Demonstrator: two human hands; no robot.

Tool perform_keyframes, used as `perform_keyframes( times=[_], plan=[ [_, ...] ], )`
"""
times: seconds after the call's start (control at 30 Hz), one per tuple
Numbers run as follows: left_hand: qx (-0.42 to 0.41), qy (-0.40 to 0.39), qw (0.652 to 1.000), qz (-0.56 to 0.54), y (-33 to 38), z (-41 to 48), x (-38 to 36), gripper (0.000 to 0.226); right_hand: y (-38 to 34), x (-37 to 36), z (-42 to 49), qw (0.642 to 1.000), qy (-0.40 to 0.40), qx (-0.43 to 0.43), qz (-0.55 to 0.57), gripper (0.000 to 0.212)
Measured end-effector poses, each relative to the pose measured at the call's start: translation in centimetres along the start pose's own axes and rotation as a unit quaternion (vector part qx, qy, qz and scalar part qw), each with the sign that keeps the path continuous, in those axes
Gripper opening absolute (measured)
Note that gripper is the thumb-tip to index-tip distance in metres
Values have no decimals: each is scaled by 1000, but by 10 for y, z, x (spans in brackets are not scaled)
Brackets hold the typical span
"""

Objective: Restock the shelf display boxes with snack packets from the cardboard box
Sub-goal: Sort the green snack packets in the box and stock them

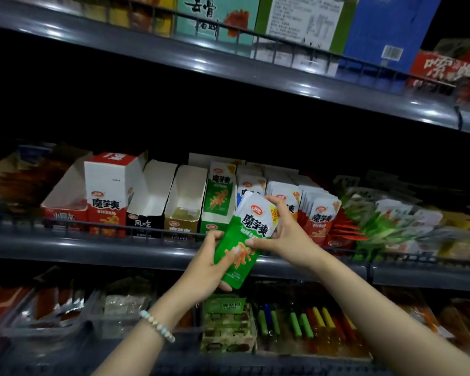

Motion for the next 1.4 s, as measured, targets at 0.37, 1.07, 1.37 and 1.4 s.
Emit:
perform_keyframes(
  times=[0.37, 1.07, 1.37, 1.4],
  plan=[
    [-110, 203, 903, 362, 34, 50, 92, 62, -70, 52, 104, 964, 143, 138, -178, 76],
    [-113, 215, 855, 459, -5, 78, 92, 65, -1, 3, 224, 805, 63, 105, -580, 80],
    [-113, 225, 864, 435, 7, 58, 151, 93, -27, -82, 187, 955, -86, 93, -267, 41],
    [-114, 217, 868, 432, 7, 57, 156, 93, -21, -99, 180, 957, -145, 40, -249, 44]
  ],
)
Point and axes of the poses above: each hand's wrist, its own z-axis towards the middle knuckle, its own x-axis out of the back of the hand, y = z × x, the point moved 10 cm from there along z, towards the middle knuckle, and after that the axes turned 2 degrees about z, right-handed, at the moved point
